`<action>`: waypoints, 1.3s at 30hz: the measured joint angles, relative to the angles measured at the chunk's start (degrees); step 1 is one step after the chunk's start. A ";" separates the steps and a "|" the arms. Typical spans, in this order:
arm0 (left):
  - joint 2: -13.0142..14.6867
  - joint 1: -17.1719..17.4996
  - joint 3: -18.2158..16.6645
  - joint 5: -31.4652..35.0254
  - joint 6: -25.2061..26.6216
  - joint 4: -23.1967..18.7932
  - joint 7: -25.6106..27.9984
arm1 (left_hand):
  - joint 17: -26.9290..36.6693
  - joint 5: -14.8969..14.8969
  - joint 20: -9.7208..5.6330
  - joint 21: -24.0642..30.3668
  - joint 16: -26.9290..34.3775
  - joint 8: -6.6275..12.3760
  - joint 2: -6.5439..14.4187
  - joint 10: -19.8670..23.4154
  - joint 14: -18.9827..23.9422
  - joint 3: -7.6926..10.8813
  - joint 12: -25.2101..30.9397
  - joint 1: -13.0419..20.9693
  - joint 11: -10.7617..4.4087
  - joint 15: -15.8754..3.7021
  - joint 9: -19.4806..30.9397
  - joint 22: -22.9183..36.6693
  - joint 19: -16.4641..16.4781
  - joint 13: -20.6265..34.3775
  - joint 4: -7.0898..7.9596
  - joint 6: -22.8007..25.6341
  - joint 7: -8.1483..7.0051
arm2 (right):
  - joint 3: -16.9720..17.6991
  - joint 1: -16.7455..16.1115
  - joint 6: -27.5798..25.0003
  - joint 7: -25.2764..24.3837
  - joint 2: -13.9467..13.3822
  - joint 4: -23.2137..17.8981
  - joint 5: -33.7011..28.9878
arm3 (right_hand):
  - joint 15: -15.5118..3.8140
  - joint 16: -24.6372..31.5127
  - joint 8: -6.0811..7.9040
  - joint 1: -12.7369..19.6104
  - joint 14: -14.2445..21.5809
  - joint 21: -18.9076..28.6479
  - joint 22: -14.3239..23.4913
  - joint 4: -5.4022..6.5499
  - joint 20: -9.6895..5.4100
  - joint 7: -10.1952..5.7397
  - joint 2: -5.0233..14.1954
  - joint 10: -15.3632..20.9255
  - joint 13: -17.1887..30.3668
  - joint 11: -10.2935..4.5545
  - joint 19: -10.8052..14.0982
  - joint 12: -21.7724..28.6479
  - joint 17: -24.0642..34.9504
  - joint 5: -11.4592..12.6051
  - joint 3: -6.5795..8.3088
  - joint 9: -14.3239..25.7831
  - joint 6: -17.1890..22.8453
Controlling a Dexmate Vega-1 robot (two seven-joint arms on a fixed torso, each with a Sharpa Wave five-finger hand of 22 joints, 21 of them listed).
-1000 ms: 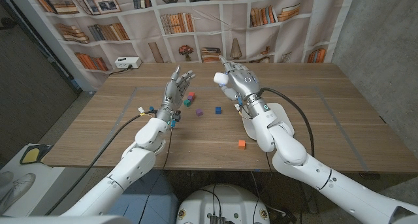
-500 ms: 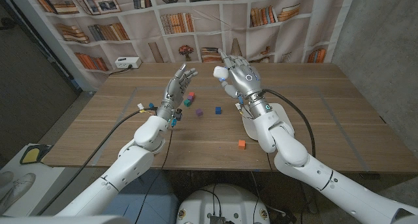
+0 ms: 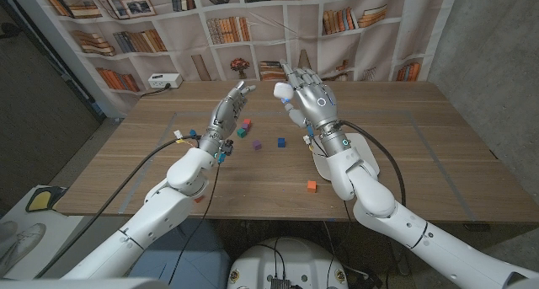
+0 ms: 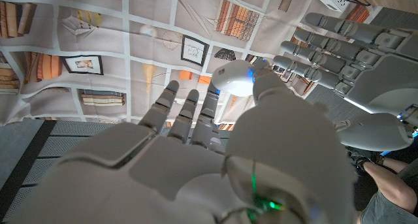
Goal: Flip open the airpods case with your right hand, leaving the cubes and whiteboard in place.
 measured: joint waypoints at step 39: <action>3.62 2.66 -0.75 12.78 8.36 -9.26 7.56 | -0.01 0.00 1.04 0.00 0.64 1.50 -0.21 -0.73 -0.75 2.20 1.91 8.58 -0.79 0.38 0.51 0.00 0.63 -3.84 0.24 10.72 1.98 | 0.25 -0.67 3.79 -3.01 -1.05 0.01 -1.40 | -0.29 0.01 0.23 1.03 0.91 0.00 0.00 -0.08 -0.61 -0.32 -0.32 0.61 -0.42 0.61 0.62 0.95 0.26 -0.22 -0.56 0.00 2.19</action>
